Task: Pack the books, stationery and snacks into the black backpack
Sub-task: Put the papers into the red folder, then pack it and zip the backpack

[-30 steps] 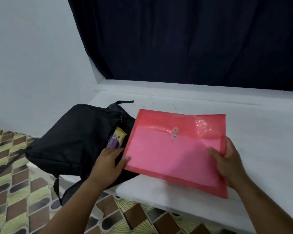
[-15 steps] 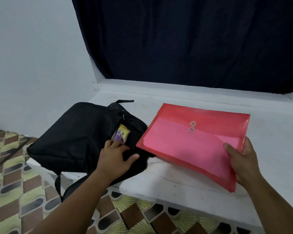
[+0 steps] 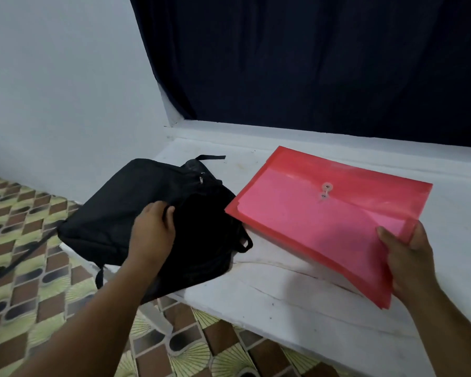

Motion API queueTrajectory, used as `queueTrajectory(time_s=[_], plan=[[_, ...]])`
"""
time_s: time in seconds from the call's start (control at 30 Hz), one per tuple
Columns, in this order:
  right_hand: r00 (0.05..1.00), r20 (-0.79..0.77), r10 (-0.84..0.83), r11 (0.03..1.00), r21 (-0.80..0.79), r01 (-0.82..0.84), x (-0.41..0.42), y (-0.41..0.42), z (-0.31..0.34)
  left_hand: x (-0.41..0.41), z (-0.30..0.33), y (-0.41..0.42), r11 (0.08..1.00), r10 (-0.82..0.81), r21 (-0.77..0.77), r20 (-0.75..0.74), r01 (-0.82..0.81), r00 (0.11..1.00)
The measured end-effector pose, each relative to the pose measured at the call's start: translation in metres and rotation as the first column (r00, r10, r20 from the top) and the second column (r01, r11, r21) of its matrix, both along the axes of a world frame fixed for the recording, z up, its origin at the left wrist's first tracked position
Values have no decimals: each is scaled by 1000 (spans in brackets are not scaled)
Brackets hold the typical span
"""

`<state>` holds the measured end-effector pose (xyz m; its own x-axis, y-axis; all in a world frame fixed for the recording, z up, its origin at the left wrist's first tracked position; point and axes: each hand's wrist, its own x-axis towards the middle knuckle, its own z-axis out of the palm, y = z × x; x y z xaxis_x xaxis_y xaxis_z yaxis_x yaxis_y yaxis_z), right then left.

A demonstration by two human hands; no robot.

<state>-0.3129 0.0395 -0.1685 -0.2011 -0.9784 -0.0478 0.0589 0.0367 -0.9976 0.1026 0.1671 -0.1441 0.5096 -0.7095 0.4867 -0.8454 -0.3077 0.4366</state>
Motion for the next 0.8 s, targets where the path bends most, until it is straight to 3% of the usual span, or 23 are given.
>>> queueTrajectory(time_s=[0.1,0.2,0.27,0.37,0.5,0.67,0.8], plan=[[999,14,51,999,10,-52,4,-5,-2,2,21,2,998,52,-37,-107,-56,993],[992,17,126,992,27,-127,14,-7,-8,-4,24,5,979,8,202,109,-30,994],[986,7,165,985,43,-165,23,-7,-13,-8,17,5,940,-25,340,156,-30,987],[974,-14,227,972,62,-226,34,-6,-19,-22,10,0,926,54,359,184,-119,981],[950,-31,311,947,89,-308,43,0,-23,-22,0,1,796,10,483,594,-366,805],[940,-98,328,943,97,-319,43,11,-23,5,7,-2,787,-101,464,747,-406,657],[916,-160,367,929,111,-353,50,13,-14,21,24,-12,767,-107,532,657,-359,746]])
